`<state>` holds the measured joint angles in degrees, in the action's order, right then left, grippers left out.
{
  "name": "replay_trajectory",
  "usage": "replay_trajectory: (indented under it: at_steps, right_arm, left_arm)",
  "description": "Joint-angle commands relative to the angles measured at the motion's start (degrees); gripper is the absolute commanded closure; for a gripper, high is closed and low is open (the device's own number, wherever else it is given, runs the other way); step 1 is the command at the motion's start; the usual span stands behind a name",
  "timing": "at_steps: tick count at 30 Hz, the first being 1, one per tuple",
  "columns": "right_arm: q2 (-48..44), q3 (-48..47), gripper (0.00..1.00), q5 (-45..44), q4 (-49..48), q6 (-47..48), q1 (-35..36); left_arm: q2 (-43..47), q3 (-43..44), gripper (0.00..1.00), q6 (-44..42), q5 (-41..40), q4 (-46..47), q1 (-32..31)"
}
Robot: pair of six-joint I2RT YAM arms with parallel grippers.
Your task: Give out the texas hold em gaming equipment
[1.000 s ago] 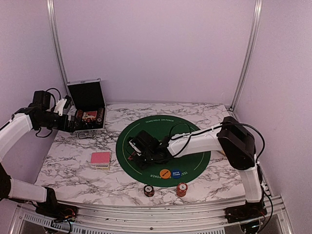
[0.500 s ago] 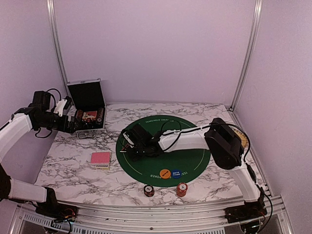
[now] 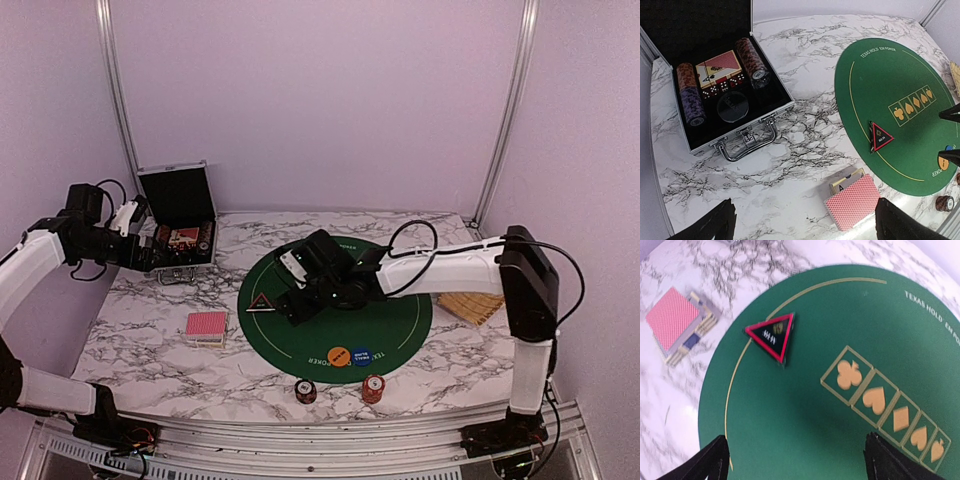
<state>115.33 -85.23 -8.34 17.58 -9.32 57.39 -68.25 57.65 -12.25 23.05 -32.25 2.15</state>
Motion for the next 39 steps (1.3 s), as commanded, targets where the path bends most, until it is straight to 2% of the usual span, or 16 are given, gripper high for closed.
replay_trajectory:
  at_steps: [1,8,15,21,34,39]
  right_arm:
    - [-9.52,9.60,0.07,1.30,5.55,-1.44,0.00]
    - [-17.02,20.68,0.04,4.18,10.33,-1.41,0.16]
    - [-18.82,23.53,0.07,3.38,12.16,-0.88,1.90]
    - [-16.55,23.66,0.14,3.67,11.58,-0.19,2.57]
    - [-11.23,20.44,0.20,3.78,10.02,1.40,2.50]
    - [-10.01,20.02,0.27,4.03,9.69,1.76,2.51]
  left_arm:
    - [-0.11,2.15,0.01,-0.41,2.27,-1.89,0.30]
    - [-1.15,3.31,0.01,-0.58,2.78,-3.22,0.30]
    - [-1.31,3.64,0.01,-0.47,4.23,-3.88,0.27]
    - [-1.71,4.65,0.01,-0.09,4.64,-4.38,0.23]
    - [-1.50,5.37,0.01,0.31,4.95,-4.82,0.29]
    - [-1.58,5.62,0.01,0.12,4.73,-4.84,0.25]
